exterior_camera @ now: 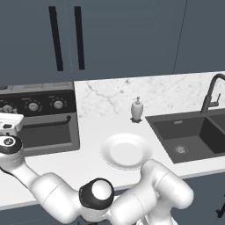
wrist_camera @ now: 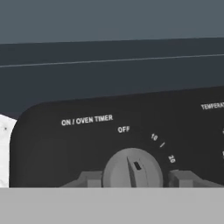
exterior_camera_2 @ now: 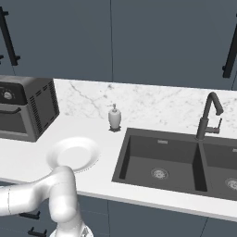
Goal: Pick up the kebab skewer and baguette bread, and place them inside the toaster oven. Close the toaster oven door and start by setting the timer.
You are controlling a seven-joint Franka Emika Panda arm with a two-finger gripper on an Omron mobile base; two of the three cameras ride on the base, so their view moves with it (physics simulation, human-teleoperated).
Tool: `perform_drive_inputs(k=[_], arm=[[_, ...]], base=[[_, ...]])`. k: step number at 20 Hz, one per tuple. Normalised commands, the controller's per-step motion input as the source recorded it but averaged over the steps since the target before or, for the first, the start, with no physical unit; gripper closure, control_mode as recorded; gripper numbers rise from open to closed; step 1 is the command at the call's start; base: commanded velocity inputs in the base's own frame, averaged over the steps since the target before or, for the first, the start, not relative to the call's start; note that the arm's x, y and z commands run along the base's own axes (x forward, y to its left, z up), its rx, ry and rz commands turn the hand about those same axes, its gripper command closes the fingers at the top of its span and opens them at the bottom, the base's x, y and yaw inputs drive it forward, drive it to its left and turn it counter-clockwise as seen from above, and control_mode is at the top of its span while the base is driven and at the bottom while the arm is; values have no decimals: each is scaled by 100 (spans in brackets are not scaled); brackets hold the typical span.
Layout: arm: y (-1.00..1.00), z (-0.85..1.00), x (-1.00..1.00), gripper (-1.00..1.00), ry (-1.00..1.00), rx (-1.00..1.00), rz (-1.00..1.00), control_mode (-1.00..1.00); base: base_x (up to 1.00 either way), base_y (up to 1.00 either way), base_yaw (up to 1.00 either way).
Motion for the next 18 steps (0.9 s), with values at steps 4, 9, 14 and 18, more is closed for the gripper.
perform_drive_inputs(k=[4,9,14,18], arm=[[0,0,8,100,-9,32,-7,-100],[-3,0,5,100,-9,33,-2,-100],[-1,0,11,100,-11,34,0,-100],[0,0,2,100,-16,38,-1,-100]], base=[[0,0,0],[0,0,0],[0,0,0],[0,0,0]])
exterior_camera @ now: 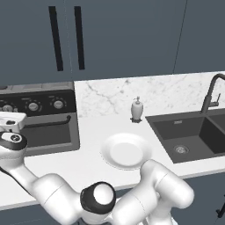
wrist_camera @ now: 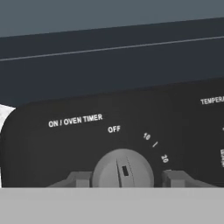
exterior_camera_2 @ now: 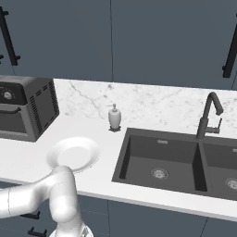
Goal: Pick up the kebab skewer and baguette bread, and place them inside the toaster oven. Close the toaster oven door and start by setting the timer.
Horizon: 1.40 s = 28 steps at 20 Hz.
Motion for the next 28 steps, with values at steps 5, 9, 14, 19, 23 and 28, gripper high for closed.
perform_drive_inputs(k=[5,9,14,19,23,28], arm=[[0,0,0,100,-19,38,-3,-100],[0,0,1,100,-20,40,-3,-100],[0,0,8,100,-18,42,-6,-100],[0,2,6,100,-14,44,-12,-100],[0,0,3,100,-8,44,-18,-100],[0,0,-10,100,-1,41,-17,-100]], base=[[0,0,0],[0,0,0],[0,0,0],[0,0,0],[0,0,0],[0,0,0]])
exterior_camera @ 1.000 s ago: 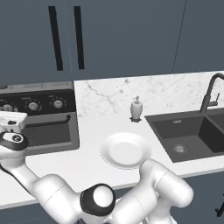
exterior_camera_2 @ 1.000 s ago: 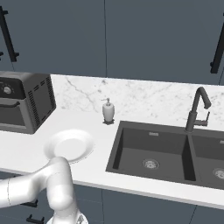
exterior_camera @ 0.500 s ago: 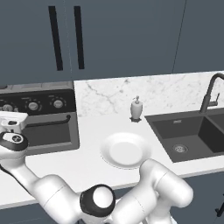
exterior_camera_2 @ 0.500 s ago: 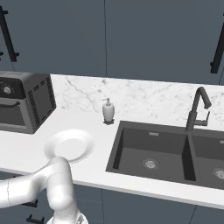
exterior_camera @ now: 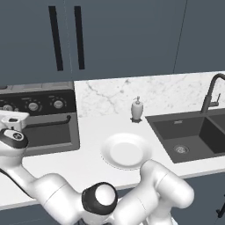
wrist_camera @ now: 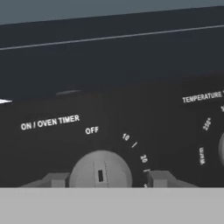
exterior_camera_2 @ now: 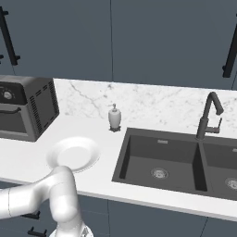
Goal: Pick up the kebab skewer and baguette bread, and place them inside the toaster oven. Close the toaster oven door and start by setting the timer.
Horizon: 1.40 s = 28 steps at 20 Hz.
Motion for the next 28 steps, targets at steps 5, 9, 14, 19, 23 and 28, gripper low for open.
perform_drive_inputs(k=[5,9,14,19,23,28], arm=[[0,0,-21,100,-7,33,-13,-100],[0,0,0,100,-22,33,-16,-100],[8,3,0,100,-13,31,-21,-100],[20,6,0,100,-8,30,-26,-100],[20,1,0,100,-11,31,-28,-100],[10,0,0,100,-14,33,-26,-100]], base=[[0,0,0],[0,0,0],[0,0,0],[0,0,0],[0,0,0],[0,0,0]])
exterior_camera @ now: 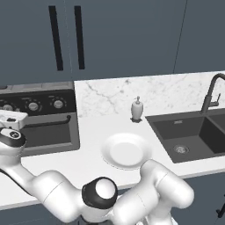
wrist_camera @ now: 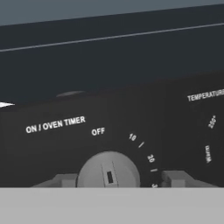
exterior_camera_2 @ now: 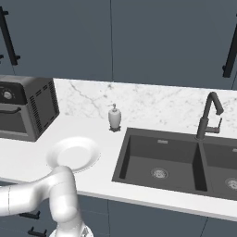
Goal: Pick up the kebab skewer and baguette bread, and place them inside the toaster oven. Close the toaster oven door and start by setting the timer.
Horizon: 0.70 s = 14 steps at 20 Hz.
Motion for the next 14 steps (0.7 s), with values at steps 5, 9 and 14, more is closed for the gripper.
perform_drive_inputs(k=[5,9,14], arm=[[15,0,0,100,-18,35,-27,-100],[3,5,-12,100,-9,27,-22,-100],[7,21,-37,100,-6,23,-14,-100]], base=[[0,0,0],[0,0,0],[0,0,0]])
